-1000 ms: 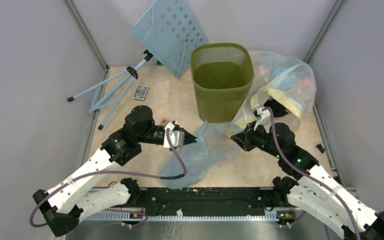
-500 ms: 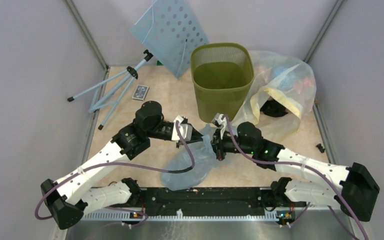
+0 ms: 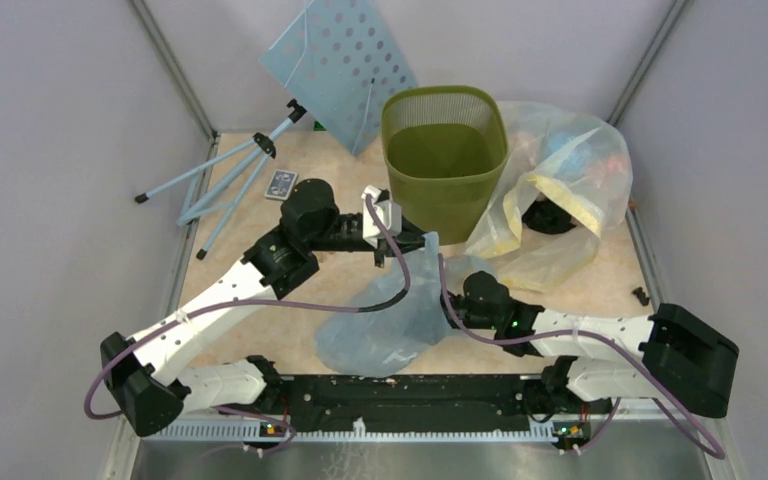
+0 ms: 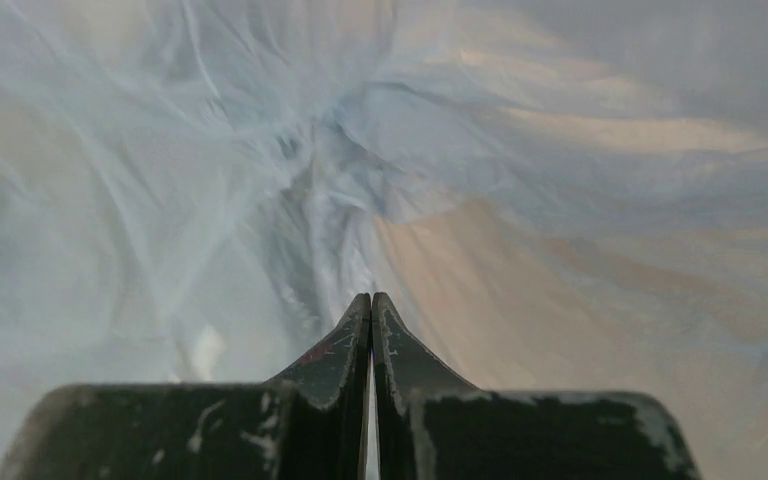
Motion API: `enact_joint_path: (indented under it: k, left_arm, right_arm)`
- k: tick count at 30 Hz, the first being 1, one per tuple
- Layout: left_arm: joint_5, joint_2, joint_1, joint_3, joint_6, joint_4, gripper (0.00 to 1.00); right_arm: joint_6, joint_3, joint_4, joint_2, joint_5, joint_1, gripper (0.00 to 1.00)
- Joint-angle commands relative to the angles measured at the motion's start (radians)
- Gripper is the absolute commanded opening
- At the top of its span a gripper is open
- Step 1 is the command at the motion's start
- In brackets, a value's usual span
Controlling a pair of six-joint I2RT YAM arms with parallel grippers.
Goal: Put the trash bags into the trash bin
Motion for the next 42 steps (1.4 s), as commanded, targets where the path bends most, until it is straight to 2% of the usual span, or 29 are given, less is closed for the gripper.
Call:
enact_joint_path:
  k: [1, 11, 17, 19, 23, 26, 31, 34, 37, 42]
  left_arm:
    - [-0.006, 0.028, -0.001, 0.099, -0.079, 0.192, 0.00]
    - [0.123, 0.157, 0.000, 0.204, -0.242, 0.370, 0.00]
    - [0.172, 0.212, -0.027, 0.186, -0.429, 0.610, 0.00]
    - [0.162, 0.232, -0.041, 0.205, -0.459, 0.660, 0.00]
    - [0.051, 0.246, -0.046, 0.258, -0.517, 0.740, 0.00]
    - [0.004, 0.275, -0.043, 0.390, -0.526, 0.709, 0.00]
    - [0.060, 0.399, -0.042, 0.704, -0.574, 0.598, 0.00]
    - [0.086, 0.458, -0.042, 0.826, -0.605, 0.564, 0.00]
    - [0.083, 0.453, -0.042, 0.828, -0.618, 0.554, 0.00]
    - [0.073, 0.393, -0.042, 0.721, -0.579, 0.431, 0.00]
  right_arm:
    - [-0.057, -0.031, 0.126, -0.061, -0.032, 0.020, 0.00]
    - [-0.147, -0.068, 0.156, -0.192, -0.058, 0.023, 0.00]
    - [-0.261, -0.006, 0.063, -0.189, -0.028, 0.023, 0.00]
    - [-0.270, 0.018, 0.068, -0.158, -0.049, 0.023, 0.00]
    - [-0.240, 0.031, 0.091, -0.090, -0.098, 0.023, 0.00]
    - [-0.213, -0.001, 0.108, -0.071, -0.079, 0.024, 0.00]
    - [-0.208, -0.007, -0.018, -0.041, 0.045, 0.024, 0.00]
    - [-0.189, -0.025, -0.048, -0.035, 0.116, 0.024, 0.00]
    - [-0.172, -0.045, -0.062, -0.053, 0.157, 0.024, 0.00]
    - [-0.181, -0.036, -0.127, -0.151, 0.181, 0.024, 0.00]
